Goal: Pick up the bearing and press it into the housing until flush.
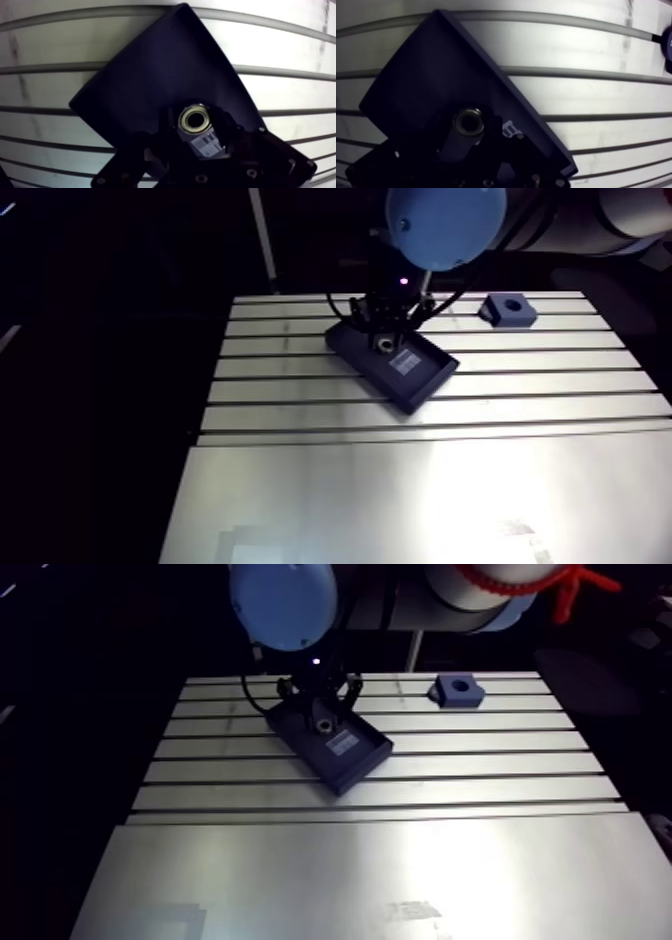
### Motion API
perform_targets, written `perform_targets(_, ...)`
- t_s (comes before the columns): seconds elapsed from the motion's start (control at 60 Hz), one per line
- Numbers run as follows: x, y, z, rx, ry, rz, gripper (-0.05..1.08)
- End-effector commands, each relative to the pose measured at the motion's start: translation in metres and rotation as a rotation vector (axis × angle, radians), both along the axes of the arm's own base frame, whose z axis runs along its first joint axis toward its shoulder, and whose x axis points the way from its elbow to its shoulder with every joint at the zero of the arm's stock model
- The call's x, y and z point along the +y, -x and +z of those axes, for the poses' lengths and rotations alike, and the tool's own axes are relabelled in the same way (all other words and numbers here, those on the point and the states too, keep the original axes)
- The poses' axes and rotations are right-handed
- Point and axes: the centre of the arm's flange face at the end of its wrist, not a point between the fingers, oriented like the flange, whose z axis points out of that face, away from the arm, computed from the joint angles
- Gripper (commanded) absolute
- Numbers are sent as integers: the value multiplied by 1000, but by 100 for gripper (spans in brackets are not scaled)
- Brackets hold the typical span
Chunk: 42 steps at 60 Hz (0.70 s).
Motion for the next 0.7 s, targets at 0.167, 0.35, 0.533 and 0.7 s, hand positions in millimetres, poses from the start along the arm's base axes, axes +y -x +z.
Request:
perform_targets(0.167, 1, 0, -1, -2, 0, -2, 53)
perform_targets(0.35, 0, 0, -1, -2, 0, 0, 54)
perform_targets(0.533, 1, 0, 0, 0, 0, -1, 55)
perform_targets(0.7, 0, 0, 4, 6, 1, 0, 59)
